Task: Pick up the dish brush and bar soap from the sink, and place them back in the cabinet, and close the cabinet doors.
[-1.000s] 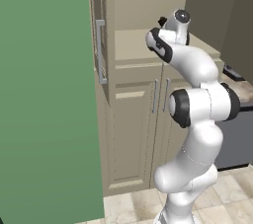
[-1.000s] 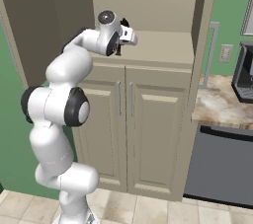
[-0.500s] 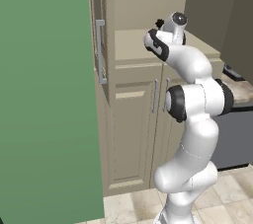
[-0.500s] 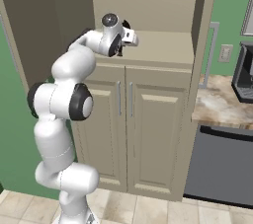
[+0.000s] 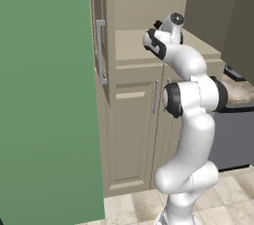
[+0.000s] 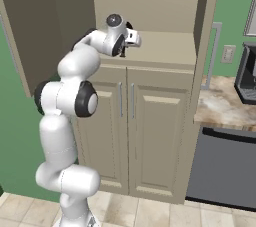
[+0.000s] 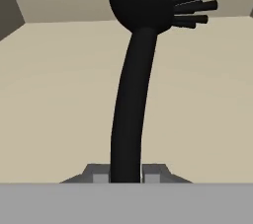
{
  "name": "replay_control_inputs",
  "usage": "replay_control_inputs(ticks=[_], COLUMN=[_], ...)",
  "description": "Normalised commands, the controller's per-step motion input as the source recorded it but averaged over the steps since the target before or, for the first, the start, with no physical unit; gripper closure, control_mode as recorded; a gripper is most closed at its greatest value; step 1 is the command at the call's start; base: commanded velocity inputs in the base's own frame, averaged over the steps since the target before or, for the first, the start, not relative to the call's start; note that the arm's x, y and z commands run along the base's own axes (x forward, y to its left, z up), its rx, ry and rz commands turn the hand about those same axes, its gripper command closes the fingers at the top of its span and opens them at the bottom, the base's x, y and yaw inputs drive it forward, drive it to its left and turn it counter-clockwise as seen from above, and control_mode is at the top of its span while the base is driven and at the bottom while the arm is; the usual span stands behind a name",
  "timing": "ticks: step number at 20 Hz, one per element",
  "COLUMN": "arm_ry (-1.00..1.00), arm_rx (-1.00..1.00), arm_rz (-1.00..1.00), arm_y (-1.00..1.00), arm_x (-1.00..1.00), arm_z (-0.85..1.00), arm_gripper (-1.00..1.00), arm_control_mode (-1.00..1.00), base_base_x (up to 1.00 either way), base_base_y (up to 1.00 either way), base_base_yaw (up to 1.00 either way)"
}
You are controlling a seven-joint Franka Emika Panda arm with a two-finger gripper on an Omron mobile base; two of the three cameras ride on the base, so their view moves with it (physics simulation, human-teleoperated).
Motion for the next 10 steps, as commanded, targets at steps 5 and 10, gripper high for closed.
replay_control_inputs(ticks=[5,10], arm_ry=[0.04,0.02], arm_rx=[0.00,0.00], arm_rz=[0.01,0.01], arm_y=[0.00,0.00], arm_x=[0.19,0.10], arm_z=[-0.06,-0.19], arm_gripper=[1.00,1.00], arm_control_mode=[-1.00,-1.00], base_base_x=[0.00,0.00], base_base_y=[0.00,0.00], base_base_yaw=[0.00,0.00])
